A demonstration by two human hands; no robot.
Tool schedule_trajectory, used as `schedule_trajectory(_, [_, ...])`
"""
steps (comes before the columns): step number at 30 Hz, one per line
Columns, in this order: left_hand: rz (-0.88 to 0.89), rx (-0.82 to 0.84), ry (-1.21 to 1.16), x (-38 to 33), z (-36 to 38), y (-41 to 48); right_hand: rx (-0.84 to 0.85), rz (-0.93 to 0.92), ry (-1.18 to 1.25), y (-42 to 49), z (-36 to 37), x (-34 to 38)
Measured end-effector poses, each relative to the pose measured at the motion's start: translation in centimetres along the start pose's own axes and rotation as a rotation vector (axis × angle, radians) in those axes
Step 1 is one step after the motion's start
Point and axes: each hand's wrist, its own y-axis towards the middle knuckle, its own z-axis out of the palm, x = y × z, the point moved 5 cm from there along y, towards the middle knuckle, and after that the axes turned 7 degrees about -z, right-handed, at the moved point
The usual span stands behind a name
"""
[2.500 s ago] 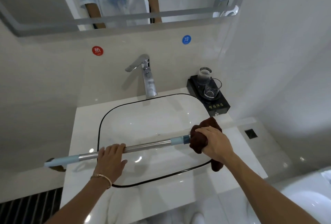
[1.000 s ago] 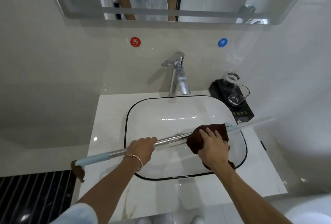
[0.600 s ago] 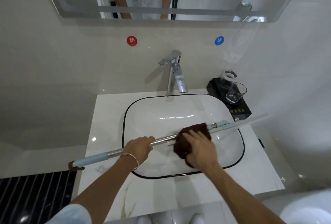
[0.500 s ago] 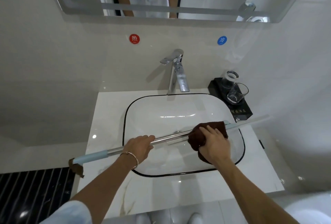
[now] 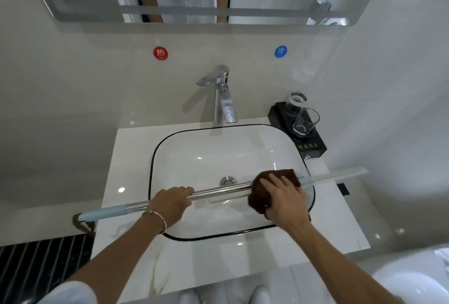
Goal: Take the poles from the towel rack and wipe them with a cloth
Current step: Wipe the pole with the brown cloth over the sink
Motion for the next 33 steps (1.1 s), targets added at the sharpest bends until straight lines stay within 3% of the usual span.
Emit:
schedule_trajectory(3, [-0.026,-0.020,0.090,-1.4,-0.5,0.3,-0.001,0.077,-0.010,-0.5,0.4,-3.2])
schedule_trajectory(8, [-0.187,0.108,0.113,-3.8,0.1,0.5,0.011,0.048,0.018,-0.3,1.2,-3.2])
schedule_trajectory(12, [-0.097,-0.018,-0.028,-9.1,-0.5,1.9,0.007,-0.028,0.043,-0.2,1.1,-3.8])
schedule_trajectory(16, [-0.194,0.179,0.100,-12.1,1.1,4.0,0.053,-0.091,0.068,0.3,0.5,-5.4])
schedule_trajectory(22, [-0.250,0.092,0.158,-13.2,1.8,4.9,0.022,-0.018,0.092,1.2,-0.1,-4.6])
schedule_trajectory(26, [-0.264,0.040,0.156,-13.0,1.8,5.1,0.020,-0.260,0.072,0.0,2.3,0.5])
schedule_trajectory(29, [-0.223,-0.038,0.121,-13.0,1.7,4.8,-0.004,-0.356,0.073,-0.2,1.7,-0.9])
schedule_trajectory(33, [-0.184,-0.170,0.111,-13.0,1.3,4.5,0.034,-0.069,0.060,1.7,-1.4,-9.5])
